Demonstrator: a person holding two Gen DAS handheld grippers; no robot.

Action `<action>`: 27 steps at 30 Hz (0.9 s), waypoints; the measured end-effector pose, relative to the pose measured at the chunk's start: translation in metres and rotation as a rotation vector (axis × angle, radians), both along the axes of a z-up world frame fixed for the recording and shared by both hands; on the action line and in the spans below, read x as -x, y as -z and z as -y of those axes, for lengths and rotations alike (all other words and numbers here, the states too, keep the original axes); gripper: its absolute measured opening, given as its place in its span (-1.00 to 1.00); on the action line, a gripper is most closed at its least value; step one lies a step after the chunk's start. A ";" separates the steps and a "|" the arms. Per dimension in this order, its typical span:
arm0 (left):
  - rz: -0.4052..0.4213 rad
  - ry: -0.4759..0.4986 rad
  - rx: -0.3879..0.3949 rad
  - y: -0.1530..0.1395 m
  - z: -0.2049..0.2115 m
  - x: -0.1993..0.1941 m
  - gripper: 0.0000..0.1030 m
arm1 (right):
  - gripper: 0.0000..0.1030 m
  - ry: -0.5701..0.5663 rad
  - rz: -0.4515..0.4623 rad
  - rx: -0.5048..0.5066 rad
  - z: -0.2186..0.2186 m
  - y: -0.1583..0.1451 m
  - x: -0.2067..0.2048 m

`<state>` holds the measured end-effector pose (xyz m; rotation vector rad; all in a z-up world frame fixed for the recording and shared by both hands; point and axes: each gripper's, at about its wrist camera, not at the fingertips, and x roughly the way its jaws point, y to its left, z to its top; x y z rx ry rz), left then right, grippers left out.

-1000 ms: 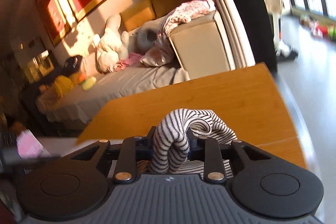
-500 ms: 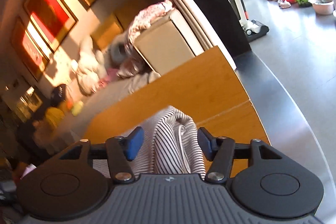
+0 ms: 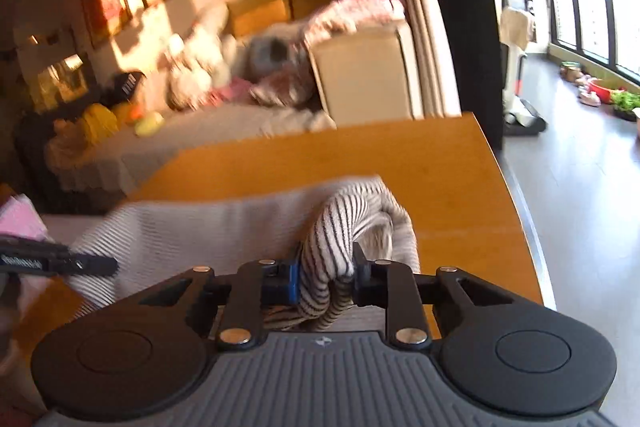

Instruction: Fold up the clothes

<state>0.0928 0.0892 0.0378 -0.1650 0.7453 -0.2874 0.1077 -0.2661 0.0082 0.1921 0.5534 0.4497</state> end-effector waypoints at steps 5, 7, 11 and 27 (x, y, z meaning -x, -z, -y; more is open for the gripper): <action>0.041 0.062 -0.015 -0.022 0.007 0.037 -0.46 | -0.61 -0.025 0.042 0.000 0.015 -0.019 0.027; 0.033 0.082 -0.023 -0.020 0.011 0.046 -0.43 | -0.61 -0.017 0.024 0.013 0.019 -0.011 0.033; -0.048 0.085 -0.059 0.008 0.016 0.049 -0.33 | -0.58 0.021 -0.049 0.045 0.023 0.016 0.032; -0.023 0.176 0.064 -0.005 0.029 0.055 0.54 | 0.76 0.045 -0.027 0.150 0.017 -0.002 0.010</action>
